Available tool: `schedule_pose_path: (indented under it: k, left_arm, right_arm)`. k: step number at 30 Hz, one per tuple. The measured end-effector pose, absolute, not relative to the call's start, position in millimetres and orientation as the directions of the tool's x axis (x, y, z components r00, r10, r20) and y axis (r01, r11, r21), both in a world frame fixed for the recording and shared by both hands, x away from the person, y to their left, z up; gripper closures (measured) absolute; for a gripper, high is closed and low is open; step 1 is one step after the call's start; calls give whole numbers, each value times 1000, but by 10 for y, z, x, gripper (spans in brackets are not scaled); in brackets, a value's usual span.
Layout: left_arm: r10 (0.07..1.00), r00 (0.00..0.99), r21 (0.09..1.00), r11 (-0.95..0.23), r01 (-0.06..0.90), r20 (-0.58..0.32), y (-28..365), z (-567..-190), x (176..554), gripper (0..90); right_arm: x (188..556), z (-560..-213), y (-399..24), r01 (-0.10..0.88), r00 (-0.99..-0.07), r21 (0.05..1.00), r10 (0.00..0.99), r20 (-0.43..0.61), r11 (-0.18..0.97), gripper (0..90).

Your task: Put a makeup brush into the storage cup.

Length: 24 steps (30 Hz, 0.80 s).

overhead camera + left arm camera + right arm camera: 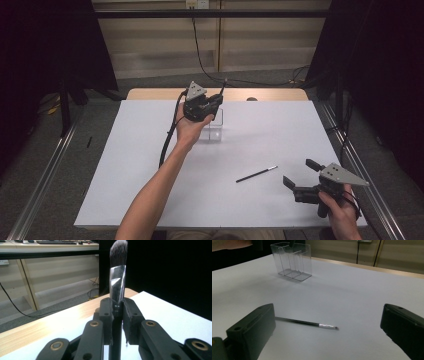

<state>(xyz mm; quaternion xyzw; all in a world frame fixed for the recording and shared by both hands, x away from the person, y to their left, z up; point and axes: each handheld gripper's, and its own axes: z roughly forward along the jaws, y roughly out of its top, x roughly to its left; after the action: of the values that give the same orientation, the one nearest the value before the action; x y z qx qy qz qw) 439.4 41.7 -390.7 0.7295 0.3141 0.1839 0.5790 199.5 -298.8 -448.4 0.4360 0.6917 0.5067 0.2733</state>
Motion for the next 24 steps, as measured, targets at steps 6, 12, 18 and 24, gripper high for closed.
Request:
schedule_pose_path:
  k: [6,12,18,24]
  left_arm:
    - [668,737,957,-135,257,-104,386,-3986,4422,790]
    - [665,740,953,-149,263,-100,357,-4050,4417,790]
    - [667,737,948,-154,280,-109,377,-4121,4417,790]
    - [673,732,946,-156,284,-109,389,-4173,4404,790]
  right_arm:
    - [1992,-4483,-2979,324,-477,939,877,57,115,0]
    - [1995,-4486,-2989,327,-470,939,880,65,105,0]
    - [1990,-4481,-2989,326,-473,940,878,70,100,0]
    - [1995,-4484,-2990,326,-472,940,879,70,100,0]
